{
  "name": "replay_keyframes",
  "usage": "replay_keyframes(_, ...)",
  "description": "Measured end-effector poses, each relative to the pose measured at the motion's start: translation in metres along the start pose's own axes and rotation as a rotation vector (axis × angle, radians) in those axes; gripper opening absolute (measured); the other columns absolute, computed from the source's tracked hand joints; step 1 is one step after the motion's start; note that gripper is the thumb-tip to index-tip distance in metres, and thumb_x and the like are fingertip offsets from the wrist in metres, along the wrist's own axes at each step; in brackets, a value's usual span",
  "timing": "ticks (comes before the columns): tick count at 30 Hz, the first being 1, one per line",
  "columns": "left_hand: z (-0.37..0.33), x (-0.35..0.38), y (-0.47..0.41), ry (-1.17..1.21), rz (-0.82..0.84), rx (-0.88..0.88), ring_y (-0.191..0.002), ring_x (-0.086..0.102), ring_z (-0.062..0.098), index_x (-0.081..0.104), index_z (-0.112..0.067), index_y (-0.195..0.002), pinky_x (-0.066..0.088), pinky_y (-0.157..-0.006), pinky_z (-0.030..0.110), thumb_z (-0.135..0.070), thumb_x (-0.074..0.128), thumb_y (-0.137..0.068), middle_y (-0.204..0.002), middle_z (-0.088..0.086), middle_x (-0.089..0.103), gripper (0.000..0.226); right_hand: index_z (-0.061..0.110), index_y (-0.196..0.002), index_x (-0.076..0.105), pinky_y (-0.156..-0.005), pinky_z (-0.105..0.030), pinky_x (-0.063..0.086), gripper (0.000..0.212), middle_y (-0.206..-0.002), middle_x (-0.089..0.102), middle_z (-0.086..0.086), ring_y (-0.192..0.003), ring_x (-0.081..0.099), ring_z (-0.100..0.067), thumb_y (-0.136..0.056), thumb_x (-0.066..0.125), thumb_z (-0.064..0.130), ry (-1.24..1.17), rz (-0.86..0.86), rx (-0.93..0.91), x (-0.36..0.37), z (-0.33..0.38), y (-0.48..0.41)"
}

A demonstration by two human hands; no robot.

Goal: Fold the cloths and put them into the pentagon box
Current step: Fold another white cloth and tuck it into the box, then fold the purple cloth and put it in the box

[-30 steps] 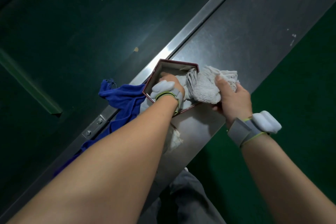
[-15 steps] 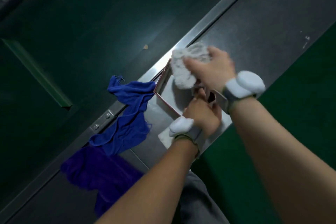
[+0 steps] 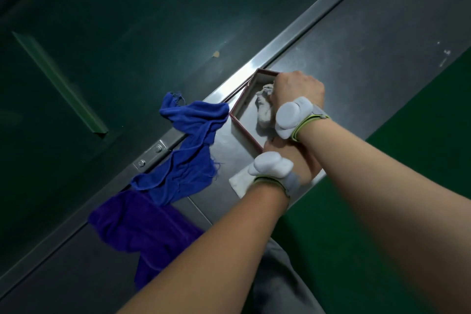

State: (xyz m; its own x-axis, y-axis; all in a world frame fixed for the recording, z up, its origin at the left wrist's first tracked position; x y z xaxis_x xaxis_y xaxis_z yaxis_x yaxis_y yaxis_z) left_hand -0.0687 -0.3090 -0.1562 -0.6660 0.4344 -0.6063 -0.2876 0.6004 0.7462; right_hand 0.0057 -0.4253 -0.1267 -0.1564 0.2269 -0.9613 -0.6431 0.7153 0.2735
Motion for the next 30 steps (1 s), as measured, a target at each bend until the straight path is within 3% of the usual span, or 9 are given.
replay_keyframes(3,-0.010,-0.032,0.035,0.077,-0.303,0.134,-0.097,0.059,0.033,0.057,-0.013,-0.080,0.039,-0.096,0.039,-0.036,0.056,-0.078,-0.095,0.015,0.067,0.023,0.009,-0.103,0.057,-0.061,-0.037,0.035,0.021,-0.100,0.067,-0.020,-0.091,0.063,-0.042,-0.087,0.043,0.007,-0.049,-0.056,-0.022,-0.001,-0.003,0.003)
replay_keyframes(7,0.019,-0.027,0.105,0.243,-0.547,0.353,-0.106,0.060,0.023,0.063,-0.012,-0.109,0.041,-0.099,0.035,-0.032,0.056,-0.076,-0.112,0.007,0.068,0.039,0.008,-0.107,0.050,-0.061,-0.041,0.036,0.022,-0.102,0.065,-0.023,-0.090,0.063,-0.046,-0.089,0.038,0.007,-0.045,-0.068,-0.073,0.003,0.003,0.011)
replay_keyframes(11,0.114,0.017,0.154,0.280,-0.429,0.177,-0.094,0.065,0.015,0.063,-0.024,-0.107,0.050,-0.087,0.030,-0.038,0.052,-0.077,-0.106,-0.005,0.070,0.035,0.011,-0.109,0.063,-0.075,-0.041,0.044,0.033,-0.117,0.056,-0.018,-0.106,0.056,-0.041,-0.092,0.044,0.032,0.022,0.121,-0.045,0.008,0.001,0.019)
replay_keyframes(14,0.206,0.047,0.176,0.258,-0.296,-0.116,-0.110,0.059,0.014,0.061,-0.026,-0.116,0.040,-0.095,0.027,-0.038,0.050,-0.080,-0.118,-0.007,0.065,0.040,0.014,-0.119,0.059,-0.088,-0.043,0.044,0.043,-0.126,0.044,-0.018,-0.115,0.047,-0.040,-0.091,0.045,0.044,-0.034,0.260,0.010,0.002,0.007,0.039)
replay_keyframes(16,0.247,0.058,0.185,0.265,-0.265,-0.192,-0.116,0.055,0.014,0.057,-0.024,-0.123,0.039,-0.099,0.027,-0.036,0.050,-0.084,-0.125,-0.006,0.061,0.042,0.024,-0.124,0.051,-0.087,-0.046,0.049,0.041,-0.127,0.043,-0.018,-0.110,0.051,-0.041,-0.090,0.048,0.046,-0.161,0.155,0.027,-0.022,0.012,0.059)
replay_keyframes(19,0.276,0.061,0.189,0.303,-0.269,-0.232,-0.118,0.053,0.014,0.055,-0.024,-0.124,0.039,-0.099,0.029,-0.032,0.055,-0.086,-0.128,-0.006,0.059,0.039,0.025,-0.103,0.060,-0.059,-0.029,0.044,0.029,-0.093,0.060,-0.006,-0.074,0.058,-0.028,-0.090,0.046,0.047,-0.221,-0.239,0.053,-0.062,0.016,0.117)
replay_keyframes(21,0.284,0.061,0.186,0.309,-0.276,-0.217,-0.119,0.052,0.014,0.055,-0.024,-0.124,0.039,-0.099,0.029,-0.031,0.055,-0.086,-0.128,-0.006,0.059,0.038,0.023,-0.082,0.062,-0.049,-0.019,0.035,0.035,-0.065,0.056,0.002,-0.052,0.051,-0.016,-0.090,0.042,0.050,-0.150,-0.110,0.082,-0.033,0.026,0.152)
replay_keyframes(25,0.293,0.052,0.181,0.322,-0.332,-0.230,-0.112,0.055,0.016,0.060,-0.024,-0.115,0.043,-0.094,0.032,-0.030,0.055,-0.085,-0.120,-0.006,0.060,0.030,0.018,-0.110,0.058,-0.075,-0.040,0.054,0.047,-0.107,0.063,-0.011,-0.091,0.060,-0.032,-0.084,0.050,0.057,-0.071,0.506,0.266,0.077,0.027,0.195)
replay_keyframes(30,0.316,0.043,0.183,0.106,-0.398,-0.275,-0.098,0.057,0.026,0.062,-0.022,-0.103,0.045,-0.078,0.038,-0.026,0.064,-0.080,-0.109,0.002,0.061,0.023,0.017,-0.123,0.042,-0.078,-0.043,0.043,0.076,-0.119,0.053,-0.016,-0.105,0.049,-0.035,-0.067,0.068,0.061,-0.051,0.219,0.434,0.076,0.034,0.203)
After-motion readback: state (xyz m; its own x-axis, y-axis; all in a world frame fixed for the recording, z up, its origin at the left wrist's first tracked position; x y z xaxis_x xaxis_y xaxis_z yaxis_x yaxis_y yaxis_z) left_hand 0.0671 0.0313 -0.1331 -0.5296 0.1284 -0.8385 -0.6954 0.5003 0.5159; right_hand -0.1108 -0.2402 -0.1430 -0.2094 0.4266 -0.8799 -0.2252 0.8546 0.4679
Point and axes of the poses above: each hand's wrist, its own y-axis away from the middle knuckle, its own x-axis out of the palm, z = x × y, the point moved 9 cm from there along -y, towards the middle knuckle
